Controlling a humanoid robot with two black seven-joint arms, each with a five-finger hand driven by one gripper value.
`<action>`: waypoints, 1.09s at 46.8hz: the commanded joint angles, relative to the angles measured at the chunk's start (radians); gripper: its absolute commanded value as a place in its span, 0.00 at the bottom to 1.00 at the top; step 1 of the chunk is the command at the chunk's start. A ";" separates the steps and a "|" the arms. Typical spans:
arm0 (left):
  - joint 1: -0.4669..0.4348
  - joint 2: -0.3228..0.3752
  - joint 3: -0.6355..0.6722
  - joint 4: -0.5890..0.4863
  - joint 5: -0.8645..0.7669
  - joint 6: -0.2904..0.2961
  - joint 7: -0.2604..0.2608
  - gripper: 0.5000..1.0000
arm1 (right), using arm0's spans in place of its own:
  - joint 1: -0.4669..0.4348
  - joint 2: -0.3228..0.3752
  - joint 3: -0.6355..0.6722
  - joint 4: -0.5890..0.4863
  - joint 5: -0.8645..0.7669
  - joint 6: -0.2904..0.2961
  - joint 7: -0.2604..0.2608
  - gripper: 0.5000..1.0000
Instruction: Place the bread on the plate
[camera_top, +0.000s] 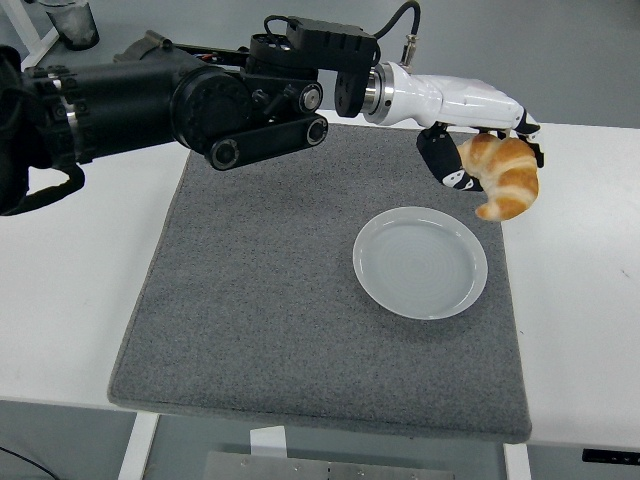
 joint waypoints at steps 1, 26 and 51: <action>0.031 -0.007 0.000 0.009 0.038 0.000 0.000 0.00 | 0.000 0.000 0.000 0.000 0.000 0.000 0.000 0.90; 0.200 -0.064 0.018 0.099 0.193 0.008 0.003 0.00 | 0.000 0.000 0.000 0.000 0.000 0.000 0.000 0.91; 0.267 -0.068 0.024 0.136 0.230 0.017 0.011 0.00 | 0.000 0.000 0.000 0.000 0.000 0.000 0.000 0.90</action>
